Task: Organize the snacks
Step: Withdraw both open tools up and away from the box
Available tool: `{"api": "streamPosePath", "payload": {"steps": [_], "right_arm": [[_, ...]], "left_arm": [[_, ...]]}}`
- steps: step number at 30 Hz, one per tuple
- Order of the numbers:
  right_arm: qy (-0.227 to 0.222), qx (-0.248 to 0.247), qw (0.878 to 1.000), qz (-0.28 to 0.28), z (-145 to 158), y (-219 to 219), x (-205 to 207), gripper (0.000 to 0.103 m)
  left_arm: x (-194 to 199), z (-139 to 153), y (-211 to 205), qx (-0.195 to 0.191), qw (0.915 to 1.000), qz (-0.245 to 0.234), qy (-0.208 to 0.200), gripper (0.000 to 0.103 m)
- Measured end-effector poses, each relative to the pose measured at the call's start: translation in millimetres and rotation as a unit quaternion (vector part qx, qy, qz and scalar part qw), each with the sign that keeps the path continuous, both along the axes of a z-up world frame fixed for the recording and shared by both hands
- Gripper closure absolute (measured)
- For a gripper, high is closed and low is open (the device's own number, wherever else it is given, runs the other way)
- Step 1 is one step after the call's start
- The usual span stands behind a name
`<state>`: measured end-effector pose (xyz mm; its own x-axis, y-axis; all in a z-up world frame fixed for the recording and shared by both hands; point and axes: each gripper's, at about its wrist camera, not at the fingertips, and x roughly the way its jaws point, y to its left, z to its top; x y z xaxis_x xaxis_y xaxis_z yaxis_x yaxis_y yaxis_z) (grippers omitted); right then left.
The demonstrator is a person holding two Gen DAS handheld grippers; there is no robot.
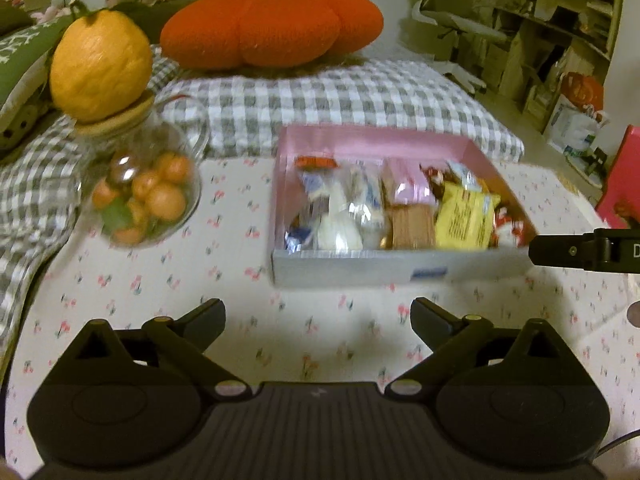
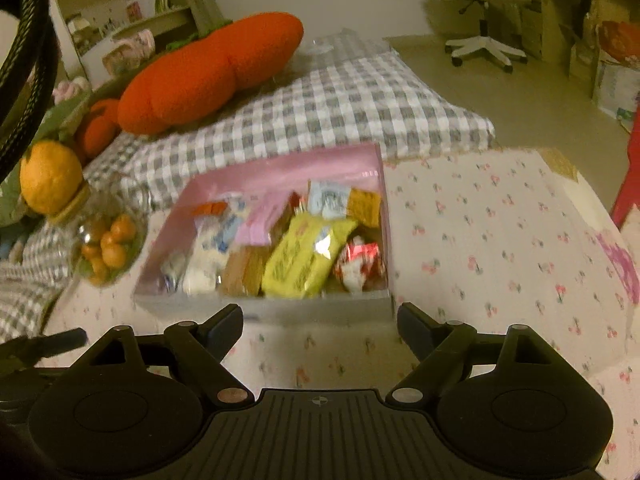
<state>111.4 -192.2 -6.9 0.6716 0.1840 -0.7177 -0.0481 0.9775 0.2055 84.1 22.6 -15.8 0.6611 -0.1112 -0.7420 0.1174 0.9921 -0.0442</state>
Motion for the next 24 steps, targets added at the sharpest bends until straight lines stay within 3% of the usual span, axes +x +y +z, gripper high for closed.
{"api": "streamPosePath", "payload": {"steps": [6, 15, 24], "right_arm": [[0.023, -0.01, 1.0, 0.003, -11.9, 6.6, -25.7, 0.017], [0.05, -0.013, 0.999, 0.018, -13.9, 7.1, -54.8, 0.016], [0.012, -0.053, 0.998, 0.016, -2.2, 14.7, -67.9, 0.01]], "left_arm": [[-20.4, 0.4, 1.3, 0.025, 0.9995, 0.015, 0.015, 0.004], [-47.8, 15.6, 3.3, 0.042, 0.9988, 0.027, -0.002, 0.0], [-60.3, 21.0, -0.3, 0.015, 0.9982, 0.057, 0.016, 0.0]]}}
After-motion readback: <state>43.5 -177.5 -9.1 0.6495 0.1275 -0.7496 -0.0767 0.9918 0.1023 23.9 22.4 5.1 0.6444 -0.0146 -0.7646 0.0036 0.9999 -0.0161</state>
